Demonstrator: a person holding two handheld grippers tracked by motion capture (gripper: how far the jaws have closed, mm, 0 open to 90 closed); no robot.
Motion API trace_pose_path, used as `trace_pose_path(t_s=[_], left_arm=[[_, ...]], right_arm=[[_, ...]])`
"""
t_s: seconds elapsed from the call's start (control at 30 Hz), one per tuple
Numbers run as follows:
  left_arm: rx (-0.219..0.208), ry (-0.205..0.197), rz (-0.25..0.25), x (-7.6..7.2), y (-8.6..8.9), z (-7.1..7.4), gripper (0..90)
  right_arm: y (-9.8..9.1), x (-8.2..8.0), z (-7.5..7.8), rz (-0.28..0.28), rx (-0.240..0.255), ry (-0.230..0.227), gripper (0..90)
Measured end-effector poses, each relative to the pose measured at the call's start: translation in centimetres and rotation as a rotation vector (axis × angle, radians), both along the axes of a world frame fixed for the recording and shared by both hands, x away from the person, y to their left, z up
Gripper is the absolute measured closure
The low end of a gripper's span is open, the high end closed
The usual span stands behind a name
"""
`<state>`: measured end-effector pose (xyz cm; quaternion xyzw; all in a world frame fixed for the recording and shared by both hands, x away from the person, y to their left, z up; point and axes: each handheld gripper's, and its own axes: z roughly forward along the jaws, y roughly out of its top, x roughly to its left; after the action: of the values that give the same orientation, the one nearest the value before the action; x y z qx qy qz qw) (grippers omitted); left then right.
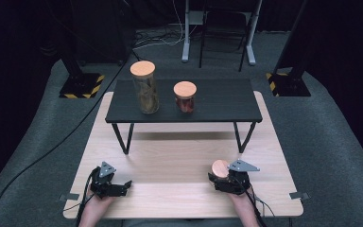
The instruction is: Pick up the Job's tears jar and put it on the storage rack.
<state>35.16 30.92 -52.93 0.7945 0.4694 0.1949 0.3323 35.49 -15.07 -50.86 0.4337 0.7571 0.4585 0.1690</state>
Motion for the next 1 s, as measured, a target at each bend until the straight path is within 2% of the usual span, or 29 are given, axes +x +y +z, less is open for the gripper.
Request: trace_pose_path(t_s=[0.63,1.0], left_arm=[[0.0,0.0,0.002,0.0,0.0,0.0,2.0],[0.0,0.0,0.002,0.0,0.0,0.0,2.0]], right_arm=[[-0.8,-0.4,2.9,0.0,-0.001,-0.033,24.7],[-1.3,-0.4,5.2,0.001,0.001,-0.048,24.8]])
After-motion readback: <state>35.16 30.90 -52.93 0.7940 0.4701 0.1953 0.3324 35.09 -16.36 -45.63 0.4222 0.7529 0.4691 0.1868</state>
